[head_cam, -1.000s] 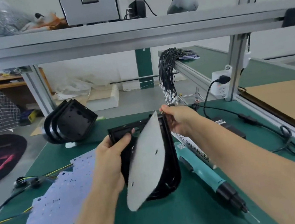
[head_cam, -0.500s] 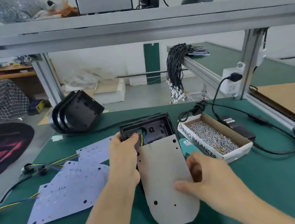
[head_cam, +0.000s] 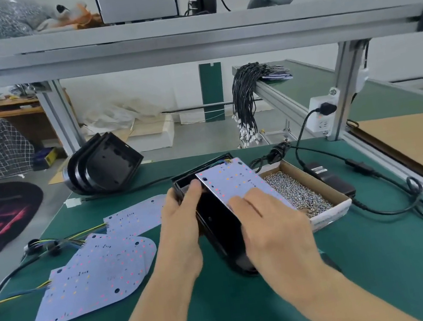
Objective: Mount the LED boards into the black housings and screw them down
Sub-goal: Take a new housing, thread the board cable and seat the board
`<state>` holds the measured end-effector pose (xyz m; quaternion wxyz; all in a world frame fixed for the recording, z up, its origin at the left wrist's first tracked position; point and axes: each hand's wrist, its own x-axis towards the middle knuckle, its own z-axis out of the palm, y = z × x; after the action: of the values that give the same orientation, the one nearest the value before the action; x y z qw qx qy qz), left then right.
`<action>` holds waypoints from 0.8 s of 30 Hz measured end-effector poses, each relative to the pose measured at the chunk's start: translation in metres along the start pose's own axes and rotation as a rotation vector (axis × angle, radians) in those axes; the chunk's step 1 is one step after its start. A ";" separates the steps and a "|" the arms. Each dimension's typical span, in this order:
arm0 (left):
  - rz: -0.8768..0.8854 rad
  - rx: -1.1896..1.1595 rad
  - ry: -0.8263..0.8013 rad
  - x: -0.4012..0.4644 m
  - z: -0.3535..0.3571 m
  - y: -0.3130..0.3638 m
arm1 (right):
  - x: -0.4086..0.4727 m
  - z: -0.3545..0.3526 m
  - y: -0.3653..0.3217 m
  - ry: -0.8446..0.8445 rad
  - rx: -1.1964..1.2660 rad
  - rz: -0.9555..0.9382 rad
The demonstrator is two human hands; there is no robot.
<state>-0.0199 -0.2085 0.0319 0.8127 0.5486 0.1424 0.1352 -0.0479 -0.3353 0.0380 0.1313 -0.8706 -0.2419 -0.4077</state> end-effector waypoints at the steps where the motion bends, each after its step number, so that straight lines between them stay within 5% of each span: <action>1: -0.015 -0.043 -0.035 -0.001 0.000 -0.002 | 0.000 0.005 -0.002 -0.006 0.003 0.002; 10: 0.015 -0.094 -0.207 -0.004 -0.010 -0.005 | -0.011 0.026 -0.021 -0.113 0.087 -0.074; 14: -0.014 -0.106 -0.103 -0.002 -0.010 -0.010 | 0.000 0.013 -0.019 -0.382 0.151 -0.060; 17: 0.007 -0.119 -0.040 -0.002 -0.015 -0.014 | 0.005 -0.001 0.006 -0.756 0.523 -0.095; 18: 0.011 -0.110 -0.031 -0.002 -0.018 -0.014 | 0.006 -0.007 0.014 -0.747 0.633 -0.061; 21: 0.026 -0.080 -0.084 -0.005 -0.023 -0.011 | 0.007 -0.013 0.047 -0.299 0.662 0.316; 24: 0.047 -0.078 -0.170 -0.013 -0.017 -0.007 | 0.011 -0.004 0.065 -0.407 0.813 0.678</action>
<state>-0.0379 -0.2018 0.0200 0.8393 0.5291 0.0543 0.1128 -0.0101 -0.3882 0.0468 0.5301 -0.8402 -0.1068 -0.0407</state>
